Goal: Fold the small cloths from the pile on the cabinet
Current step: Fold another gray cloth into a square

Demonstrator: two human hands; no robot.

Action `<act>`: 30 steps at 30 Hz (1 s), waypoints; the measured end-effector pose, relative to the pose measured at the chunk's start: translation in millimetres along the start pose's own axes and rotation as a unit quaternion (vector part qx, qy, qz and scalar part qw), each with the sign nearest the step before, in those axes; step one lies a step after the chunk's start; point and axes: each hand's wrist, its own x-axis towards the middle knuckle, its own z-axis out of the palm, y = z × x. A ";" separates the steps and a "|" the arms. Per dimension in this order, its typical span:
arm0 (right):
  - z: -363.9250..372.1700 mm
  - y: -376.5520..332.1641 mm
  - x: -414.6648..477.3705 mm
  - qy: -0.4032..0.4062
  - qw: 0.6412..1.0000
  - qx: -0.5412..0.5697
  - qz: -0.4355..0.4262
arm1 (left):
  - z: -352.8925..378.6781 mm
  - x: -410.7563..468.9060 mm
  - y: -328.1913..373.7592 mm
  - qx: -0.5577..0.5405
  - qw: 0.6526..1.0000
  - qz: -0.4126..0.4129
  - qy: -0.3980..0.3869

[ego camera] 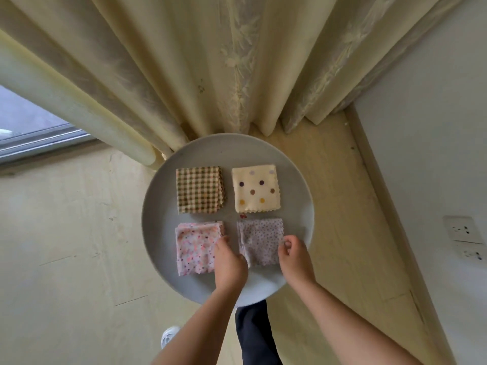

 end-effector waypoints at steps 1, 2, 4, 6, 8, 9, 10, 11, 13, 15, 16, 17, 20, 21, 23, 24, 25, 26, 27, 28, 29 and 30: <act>-6.2 -9.6 -19.5 -0.014 1.000 -0.007 -0.006 | -16.3 -15.8 0.2 -0.003 1.000 0.010 -0.003; -12.1 -20.1 -35.6 -0.023 0.999 -0.012 -0.020 | -34.7 -28.7 2.3 -0.011 1.000 0.027 -0.003; -20.5 -46.1 -69.7 -0.032 0.998 -0.021 -0.048 | -75.2 -52.0 3.9 -0.025 0.998 0.053 -0.008; -22.2 -74.5 -107.5 -0.035 0.995 -0.030 -0.085 | -119.7 -74.3 -2.8 -0.032 0.996 0.082 -0.002; -17.8 -101.2 -147.8 -0.032 0.992 -0.033 -0.118 | -169.6 -97.7 -15.6 -0.049 0.992 0.116 0.006; -12.8 -114.8 -171.3 -0.031 0.990 -0.033 -0.134 | -196.4 -112.1 -25.5 -0.059 0.989 0.132 0.006; -6.1 -127.5 -194.6 -0.030 0.987 -0.034 -0.153 | -223.3 -126.9 -37.1 -0.068 0.987 0.148 0.006; 2.9 -138.5 -219.0 -0.030 0.985 -0.033 -0.169 | -250.4 -143.3 -51.3 -0.078 0.984 0.161 0.009; 27.6 -157.4 -269.2 -0.029 0.979 -0.029 -0.200 | -303.9 -177.7 -86.9 -0.101 0.980 0.172 0.010; 59.8 -175.3 -321.2 -0.032 0.974 -0.015 -0.225 | -357.1 -210.6 -128.2 -0.118 0.976 0.183 0.013; 79.4 -184.7 -345.8 -0.038 0.970 -0.010 -0.239 | -384.0 -225.5 -149.7 -0.124 0.973 0.191 0.024; 100.9 -193.4 -368.1 -0.045 0.966 -0.011 -0.253 | -410.3 -238.2 -172.1 -0.128 0.971 0.198 0.035; 168.9 -229.7 -421.9 -0.067 0.950 -0.033 -0.303 | -485.9 -262.8 -230.0 -0.143 0.964 0.211 0.078; 189.6 -244.4 -436.5 -0.075 0.945 -0.043 -0.314 | -507.4 -266.6 -247.1 -0.151 0.962 0.210 0.090; 231.2 -279.8 -463.9 -0.087 0.934 -0.064 -0.341 | -549.2 -268.3 -280.2 -0.171 0.957 0.208 0.112; 252.1 -298.0 -476.4 -0.095 0.928 -0.072 -0.353 | -569.1 -267.1 -295.9 -0.180 0.954 0.208 0.120; 272.8 -315.9 -487.6 -0.105 0.922 -0.078 -0.364 | -588.0 -263.7 -310.8 -0.186 0.952 0.209 0.127; 294.9 -333.4 -496.4 -0.116 0.917 -0.078 -0.373 | -607.3 -259.1 -325.3 -0.189 0.949 0.212 0.134; 316.0 -350.5 -505.3 -0.123 0.913 -0.081 -0.380 | -625.8 -252.9 -338.9 -0.192 0.947 0.214 0.141; 339.4 -368.1 -512.2 -0.129 0.908 -0.083 -0.389 | -646.0 -244.8 -352.3 -0.195 0.946 0.215 0.147; 362.0 -385.8 -519.5 -0.131 0.903 -0.089 -0.399 | -666.4 -235.4 -364.8 -0.198 0.944 0.216 0.154; 384.9 -403.4 -525.6 -0.133 0.898 -0.091 -0.410 | -687.6 -224.9 -376.5 -0.202 0.941 0.218 0.163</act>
